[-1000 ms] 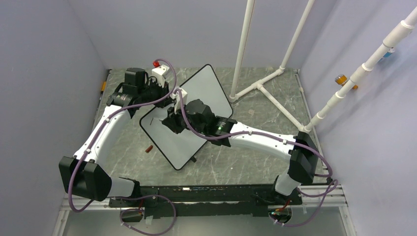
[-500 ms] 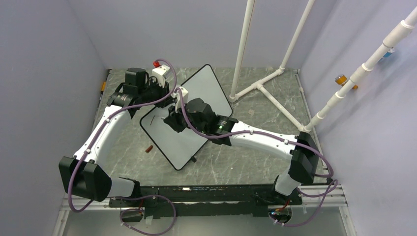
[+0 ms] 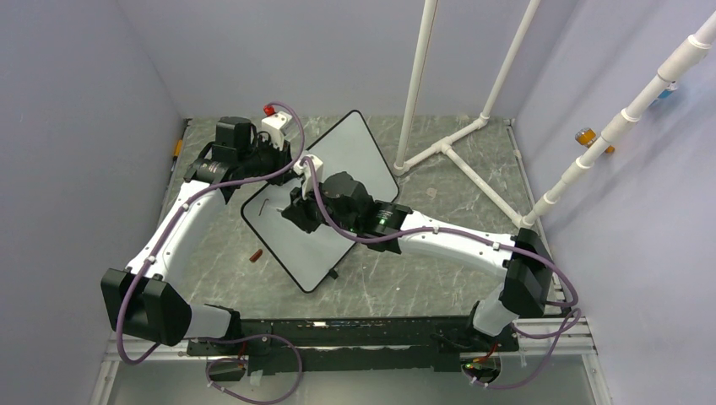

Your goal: Write a sentence on the whiteboard

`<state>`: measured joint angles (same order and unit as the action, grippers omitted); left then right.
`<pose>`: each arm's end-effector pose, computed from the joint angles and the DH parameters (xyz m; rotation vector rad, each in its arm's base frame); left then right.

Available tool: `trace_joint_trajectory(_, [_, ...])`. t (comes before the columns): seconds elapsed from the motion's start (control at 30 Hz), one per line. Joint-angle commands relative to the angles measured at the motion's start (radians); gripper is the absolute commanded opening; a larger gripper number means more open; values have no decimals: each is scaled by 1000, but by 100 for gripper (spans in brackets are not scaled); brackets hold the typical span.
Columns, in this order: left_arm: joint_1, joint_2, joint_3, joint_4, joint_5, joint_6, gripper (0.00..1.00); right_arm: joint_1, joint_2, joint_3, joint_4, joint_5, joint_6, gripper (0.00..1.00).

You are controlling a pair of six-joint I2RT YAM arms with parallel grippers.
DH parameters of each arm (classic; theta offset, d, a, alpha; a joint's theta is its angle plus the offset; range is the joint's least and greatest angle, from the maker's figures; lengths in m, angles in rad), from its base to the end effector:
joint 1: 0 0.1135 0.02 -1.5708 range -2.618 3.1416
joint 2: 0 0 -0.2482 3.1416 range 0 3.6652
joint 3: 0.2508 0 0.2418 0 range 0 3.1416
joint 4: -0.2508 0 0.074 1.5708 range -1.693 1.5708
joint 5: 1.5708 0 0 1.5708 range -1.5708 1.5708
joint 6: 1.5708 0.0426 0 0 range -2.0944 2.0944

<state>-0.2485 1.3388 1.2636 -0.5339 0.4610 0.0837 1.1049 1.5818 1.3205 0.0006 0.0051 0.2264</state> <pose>0.2793 -0.0904 0.3331 0.6155 2.0784 -0.5956 0.1696 0.3369 0.3291 -0.8192 1.7524 0.9138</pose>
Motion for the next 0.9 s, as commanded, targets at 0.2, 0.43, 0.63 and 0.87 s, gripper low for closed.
trace_joint_trajectory(0.2, [-14, 23, -30, -149, -167, 128, 0, 12, 14, 64, 20, -7, -13, 0])
trace_joint_trajectory(0.43, [-13, 22, -30, -152, -163, 127, 0, 12, 38, 71, 15, 31, -6, 0])
trace_joint_trajectory(0.63, [-14, 19, -30, -150, -162, 127, 0, 12, 47, 58, 4, 43, -4, 0])
trace_joint_trajectory(0.87, [-14, 17, -28, -152, -164, 127, 0, 14, 26, 15, -25, 60, -3, 0])
